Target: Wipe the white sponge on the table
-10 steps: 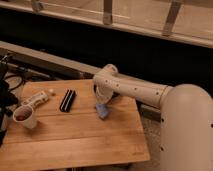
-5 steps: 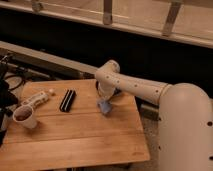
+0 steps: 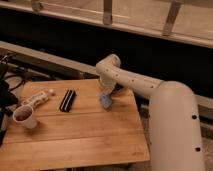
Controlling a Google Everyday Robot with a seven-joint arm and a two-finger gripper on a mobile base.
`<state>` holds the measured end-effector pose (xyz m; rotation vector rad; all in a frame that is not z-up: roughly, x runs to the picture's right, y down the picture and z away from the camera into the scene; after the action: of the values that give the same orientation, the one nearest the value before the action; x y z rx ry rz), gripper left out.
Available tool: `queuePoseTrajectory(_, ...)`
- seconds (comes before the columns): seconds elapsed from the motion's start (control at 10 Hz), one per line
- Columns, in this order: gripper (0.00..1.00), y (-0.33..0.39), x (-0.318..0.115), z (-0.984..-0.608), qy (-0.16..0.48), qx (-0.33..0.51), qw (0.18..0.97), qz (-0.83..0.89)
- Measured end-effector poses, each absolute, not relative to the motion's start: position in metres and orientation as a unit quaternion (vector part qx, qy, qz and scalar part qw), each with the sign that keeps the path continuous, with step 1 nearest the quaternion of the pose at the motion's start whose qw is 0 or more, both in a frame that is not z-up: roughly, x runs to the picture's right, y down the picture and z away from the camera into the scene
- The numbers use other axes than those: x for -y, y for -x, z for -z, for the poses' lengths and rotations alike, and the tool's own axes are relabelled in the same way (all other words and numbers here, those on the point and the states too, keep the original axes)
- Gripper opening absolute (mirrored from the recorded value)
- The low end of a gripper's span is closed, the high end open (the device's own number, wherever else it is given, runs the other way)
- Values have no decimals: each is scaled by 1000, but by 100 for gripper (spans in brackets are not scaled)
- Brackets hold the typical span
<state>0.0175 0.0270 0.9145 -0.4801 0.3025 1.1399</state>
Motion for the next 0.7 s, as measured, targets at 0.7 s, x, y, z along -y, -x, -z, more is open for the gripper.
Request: queuePoseTrajectory(0.7, 0, -27, -65, -881, 224, -153, 812, -517)
